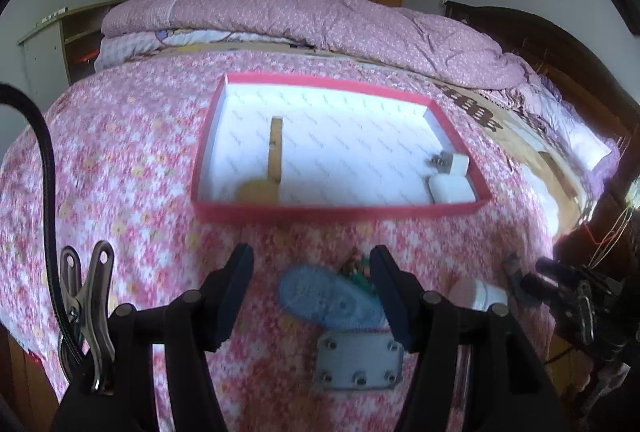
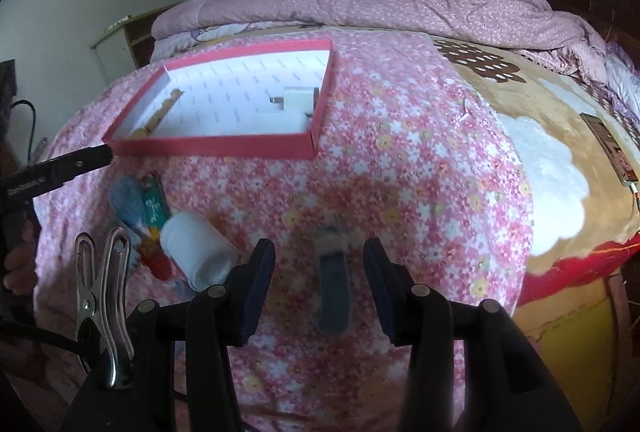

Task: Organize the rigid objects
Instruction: 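Withdraw both grippers and move the right gripper to the blue-grey handle, then grasp the grey plastic plate with the left gripper while the right grasps the handle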

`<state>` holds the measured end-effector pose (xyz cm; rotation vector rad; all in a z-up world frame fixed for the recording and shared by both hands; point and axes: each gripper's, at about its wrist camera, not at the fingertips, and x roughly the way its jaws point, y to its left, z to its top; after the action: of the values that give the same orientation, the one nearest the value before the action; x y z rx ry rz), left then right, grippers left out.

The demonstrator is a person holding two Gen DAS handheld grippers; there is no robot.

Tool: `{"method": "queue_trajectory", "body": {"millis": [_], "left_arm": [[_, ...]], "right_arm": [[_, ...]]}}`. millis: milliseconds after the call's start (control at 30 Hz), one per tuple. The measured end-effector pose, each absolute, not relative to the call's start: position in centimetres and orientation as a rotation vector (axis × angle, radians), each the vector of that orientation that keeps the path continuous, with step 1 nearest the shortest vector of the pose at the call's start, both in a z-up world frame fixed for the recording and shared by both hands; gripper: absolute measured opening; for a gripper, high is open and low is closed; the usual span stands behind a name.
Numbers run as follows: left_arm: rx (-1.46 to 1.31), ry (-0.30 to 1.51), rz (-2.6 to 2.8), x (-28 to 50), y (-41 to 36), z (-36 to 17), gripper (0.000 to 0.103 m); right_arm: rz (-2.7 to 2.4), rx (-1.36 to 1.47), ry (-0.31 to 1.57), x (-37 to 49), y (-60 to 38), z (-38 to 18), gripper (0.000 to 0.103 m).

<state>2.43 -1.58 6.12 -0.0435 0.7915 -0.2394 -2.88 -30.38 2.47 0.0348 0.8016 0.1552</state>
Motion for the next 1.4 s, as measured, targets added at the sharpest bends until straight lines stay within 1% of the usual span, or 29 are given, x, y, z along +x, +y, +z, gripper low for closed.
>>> {"method": "queue_trajectory", "body": {"millis": [367, 633, 667, 700, 767, 1000, 1200, 1400], "left_arm": [[-0.078, 0.912, -0.253, 0.3, -0.7, 2.9, 0.064], [-0.016, 0.970, -0.332, -0.7, -3.2, 1.7, 0.064], [-0.015, 0.978, -0.339, -0.7, -3.4, 1.5, 0.064], [-0.004, 0.976, -0.340, -0.9, -3.8, 1.4, 0.068], [0.017, 0.968, -0.344, -1.1, -4.2, 1.4, 0.071], [0.103, 0.949, -0.328, -1.6, -5.8, 1.0, 0.080], [0.238, 0.893, -0.288, -2.3, -7.4, 0.1, 0.081], [0.209, 0.885, -0.286, -2.1, -6.9, 0.0, 0.082]], "right_arm": [[0.126, 0.040, 0.811, -2.9, -30.5, 1.3, 0.047], [0.133, 0.049, 0.827, -2.9, -30.3, 0.7, 0.047], [0.135, 0.050, 0.828, -2.9, -30.3, 0.6, 0.047], [0.136, 0.051, 0.829, -2.9, -30.3, 0.5, 0.047], [0.139, 0.058, 0.831, -2.9, -30.3, 0.4, 0.047], [0.148, 0.078, 0.833, -3.0, -30.3, -0.3, 0.047], [0.154, 0.077, 0.819, -3.3, -30.2, -0.5, 0.047], [0.159, 0.069, 0.807, -3.4, -30.2, -0.6, 0.047]]}}
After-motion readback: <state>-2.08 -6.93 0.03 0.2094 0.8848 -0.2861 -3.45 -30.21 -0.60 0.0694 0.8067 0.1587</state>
